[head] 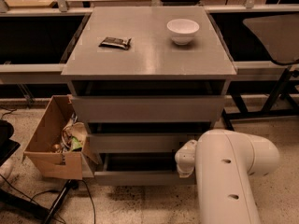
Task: Open bottom drawer
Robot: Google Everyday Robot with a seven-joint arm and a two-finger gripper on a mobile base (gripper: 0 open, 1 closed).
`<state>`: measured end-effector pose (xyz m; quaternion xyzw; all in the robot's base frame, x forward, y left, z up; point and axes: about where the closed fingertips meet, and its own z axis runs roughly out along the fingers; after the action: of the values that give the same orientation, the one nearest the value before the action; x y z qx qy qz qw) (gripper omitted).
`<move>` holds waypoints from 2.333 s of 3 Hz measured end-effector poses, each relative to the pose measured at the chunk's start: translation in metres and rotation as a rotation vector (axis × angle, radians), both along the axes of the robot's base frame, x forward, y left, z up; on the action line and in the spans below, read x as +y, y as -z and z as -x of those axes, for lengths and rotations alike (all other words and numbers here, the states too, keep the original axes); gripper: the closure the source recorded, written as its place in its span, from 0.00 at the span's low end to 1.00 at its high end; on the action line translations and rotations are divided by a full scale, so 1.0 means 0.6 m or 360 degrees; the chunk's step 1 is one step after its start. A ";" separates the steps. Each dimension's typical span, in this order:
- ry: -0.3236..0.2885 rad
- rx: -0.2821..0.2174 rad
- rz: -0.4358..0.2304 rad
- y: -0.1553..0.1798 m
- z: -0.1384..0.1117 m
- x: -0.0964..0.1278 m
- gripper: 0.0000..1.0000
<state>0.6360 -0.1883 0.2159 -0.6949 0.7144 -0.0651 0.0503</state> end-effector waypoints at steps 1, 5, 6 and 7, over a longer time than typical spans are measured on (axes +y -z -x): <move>0.0000 0.0000 0.0000 -0.006 0.000 0.000 1.00; 0.0000 0.0000 0.0000 -0.006 0.000 0.000 0.12; 0.0000 0.0000 0.0000 -0.006 0.000 0.000 0.00; 0.0000 0.0000 0.0000 -0.006 0.000 0.000 0.00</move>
Offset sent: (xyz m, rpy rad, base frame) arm 0.0000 0.0000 0.0036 0.0000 0.0000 0.0000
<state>0.6358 -0.1883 0.2194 -0.6949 0.7144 -0.0650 0.0502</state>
